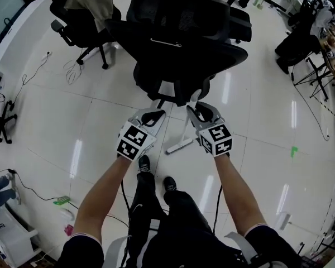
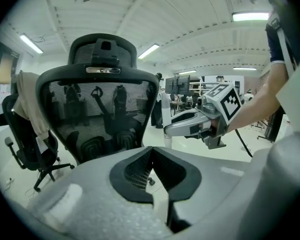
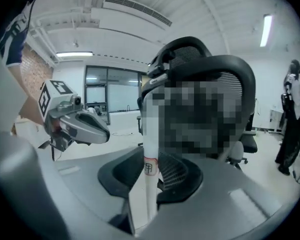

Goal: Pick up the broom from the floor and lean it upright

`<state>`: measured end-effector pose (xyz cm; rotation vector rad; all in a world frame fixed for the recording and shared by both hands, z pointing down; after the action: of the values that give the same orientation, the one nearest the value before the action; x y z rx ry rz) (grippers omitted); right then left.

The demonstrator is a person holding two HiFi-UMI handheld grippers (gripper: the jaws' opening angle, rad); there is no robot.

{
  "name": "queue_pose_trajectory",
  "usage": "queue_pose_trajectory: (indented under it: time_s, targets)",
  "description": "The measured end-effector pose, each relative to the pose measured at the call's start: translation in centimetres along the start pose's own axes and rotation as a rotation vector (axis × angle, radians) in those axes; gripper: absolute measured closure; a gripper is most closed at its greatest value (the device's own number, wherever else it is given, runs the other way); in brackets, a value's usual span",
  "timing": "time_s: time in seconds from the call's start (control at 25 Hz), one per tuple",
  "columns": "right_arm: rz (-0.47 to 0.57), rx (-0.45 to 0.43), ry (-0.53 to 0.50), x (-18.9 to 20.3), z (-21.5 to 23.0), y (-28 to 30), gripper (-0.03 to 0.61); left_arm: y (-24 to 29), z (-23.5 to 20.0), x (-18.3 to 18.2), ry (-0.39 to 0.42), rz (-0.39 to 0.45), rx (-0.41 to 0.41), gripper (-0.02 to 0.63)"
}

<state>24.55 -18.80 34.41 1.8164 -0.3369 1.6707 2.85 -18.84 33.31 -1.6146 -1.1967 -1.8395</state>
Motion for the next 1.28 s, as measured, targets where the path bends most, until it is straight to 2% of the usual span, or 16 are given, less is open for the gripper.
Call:
queue_pose_trajectory:
  time_s: [0.08, 0.28, 0.44, 0.72, 1.12, 1.28]
  targets:
    - [0.000, 0.062, 0.041, 0.1, 1.2, -0.1, 0.489, 1.1, -0.1, -0.5, 0.026, -0.002, 0.037, 0.614]
    - [-0.013, 0.182, 0.109, -0.1, 3.5, 1.5, 0.489, 3.4, -1.6, -0.7, 0.011, -0.015, 0.123, 0.614]
    - [-0.032, 0.273, 0.139, -0.5, 5.7, 3.9, 0.489, 5.4, -3.4, -0.9, 0.000, -0.014, 0.178, 0.614]
    - [-0.051, 0.450, 0.213, -0.1, 9.4, 6.7, 0.488, 7.7, -6.1, -1.4, 0.025, -0.033, 0.254, 0.614]
    - [-0.091, 0.554, 0.264, -0.4, 12.9, 7.5, 0.476, 10.6, -7.3, -2.4, -0.004, -0.061, 0.334, 0.614]
    - [-0.072, 0.540, 0.280, -0.5, 13.5, 7.0, 0.397, 11.4, -7.0, -3.1, -0.011, -0.054, 0.329, 0.614]
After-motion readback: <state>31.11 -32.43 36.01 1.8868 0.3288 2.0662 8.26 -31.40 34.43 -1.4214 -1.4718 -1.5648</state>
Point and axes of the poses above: the fingertips, and each gripper's own axes: y forward along the fingers, z to its right, x out of its underside, the point moved 10 cm from there along -y, backward along the fingers, and after that the axes turned 6 degrees about z, right-handed, at the moved point
